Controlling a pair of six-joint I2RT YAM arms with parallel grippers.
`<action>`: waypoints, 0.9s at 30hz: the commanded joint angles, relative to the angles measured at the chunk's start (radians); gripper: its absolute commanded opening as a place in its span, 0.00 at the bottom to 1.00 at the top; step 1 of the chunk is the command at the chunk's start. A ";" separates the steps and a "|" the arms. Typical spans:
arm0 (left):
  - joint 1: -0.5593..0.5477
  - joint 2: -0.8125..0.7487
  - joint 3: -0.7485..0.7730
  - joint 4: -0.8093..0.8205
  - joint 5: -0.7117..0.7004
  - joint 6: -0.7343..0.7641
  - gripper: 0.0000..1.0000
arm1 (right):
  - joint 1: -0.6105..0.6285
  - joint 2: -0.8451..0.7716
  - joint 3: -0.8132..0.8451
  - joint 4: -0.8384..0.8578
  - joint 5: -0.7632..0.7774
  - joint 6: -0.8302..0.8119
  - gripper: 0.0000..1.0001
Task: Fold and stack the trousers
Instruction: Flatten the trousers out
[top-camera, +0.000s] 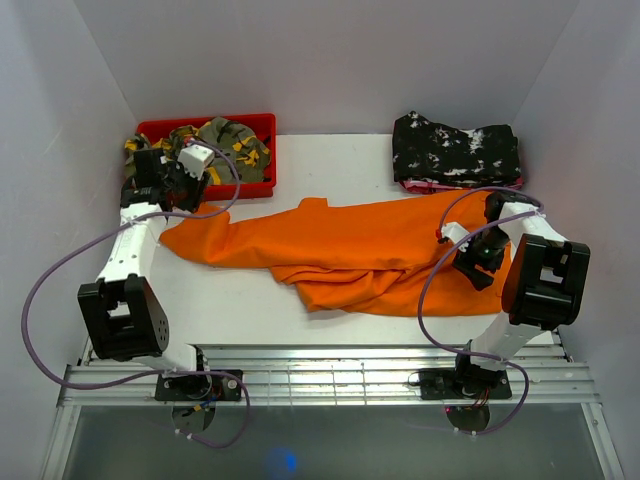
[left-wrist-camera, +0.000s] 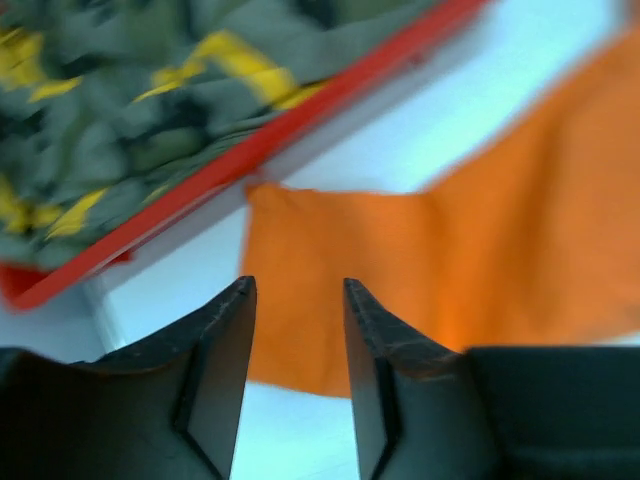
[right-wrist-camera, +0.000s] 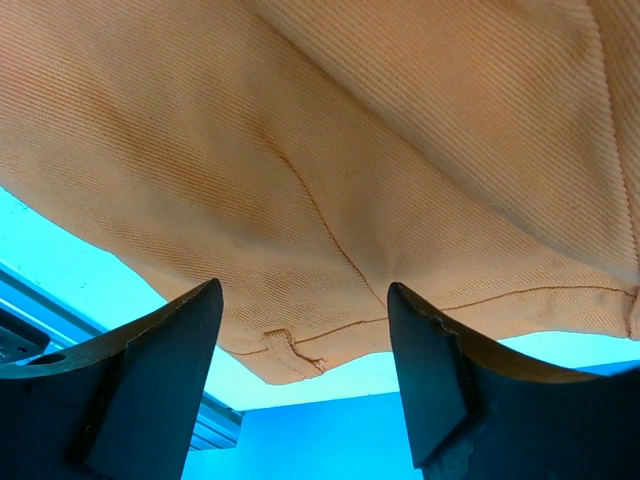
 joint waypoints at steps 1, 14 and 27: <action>0.002 -0.132 0.030 -0.204 0.569 0.157 0.48 | 0.001 -0.023 0.025 -0.049 -0.036 -0.016 0.72; -0.369 0.014 -0.172 -0.480 0.508 0.628 0.36 | 0.004 0.020 0.195 -0.135 -0.168 0.086 0.72; -0.290 -0.057 -0.326 -0.094 0.136 0.463 0.62 | 0.020 0.006 0.158 -0.109 -0.148 0.084 0.73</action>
